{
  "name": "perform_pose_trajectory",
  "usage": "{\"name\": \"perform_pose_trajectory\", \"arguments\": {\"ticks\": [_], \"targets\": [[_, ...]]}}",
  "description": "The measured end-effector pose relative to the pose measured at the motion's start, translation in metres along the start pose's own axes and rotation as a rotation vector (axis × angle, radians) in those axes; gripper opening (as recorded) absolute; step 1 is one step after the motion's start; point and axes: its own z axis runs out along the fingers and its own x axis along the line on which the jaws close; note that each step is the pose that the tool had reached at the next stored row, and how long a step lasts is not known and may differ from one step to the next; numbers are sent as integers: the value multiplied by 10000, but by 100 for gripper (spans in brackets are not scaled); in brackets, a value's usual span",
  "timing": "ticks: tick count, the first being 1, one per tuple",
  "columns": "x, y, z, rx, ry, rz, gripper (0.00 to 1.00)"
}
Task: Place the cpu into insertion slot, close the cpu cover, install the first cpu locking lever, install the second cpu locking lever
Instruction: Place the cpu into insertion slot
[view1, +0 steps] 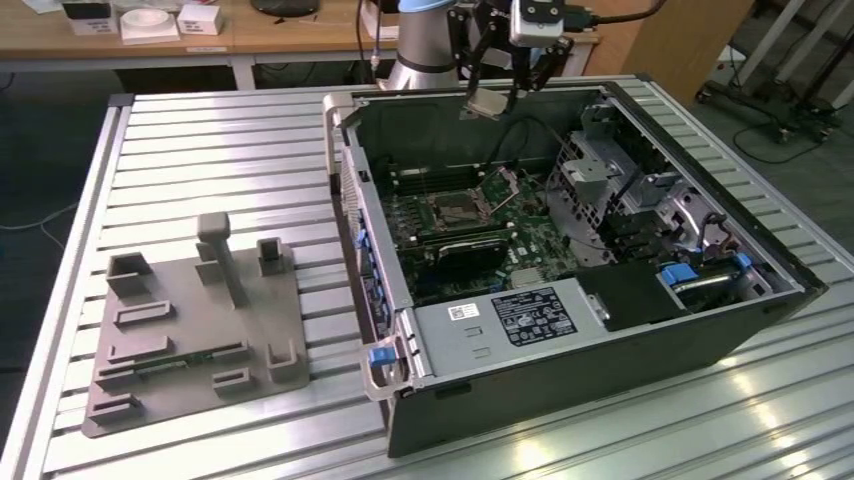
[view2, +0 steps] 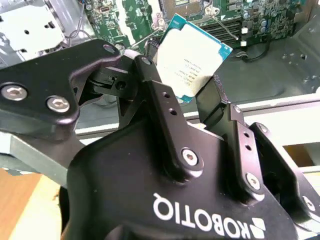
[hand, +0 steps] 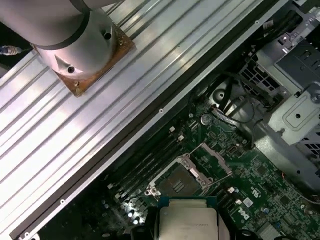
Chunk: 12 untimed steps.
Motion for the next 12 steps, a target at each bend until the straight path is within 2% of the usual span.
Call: {"name": "perform_pose_trajectory", "arguments": {"ticks": [1,12], "targets": [[0,0,3,-6,-24,271,54],[0,-1,10,-23,-105,1173,54]]}}
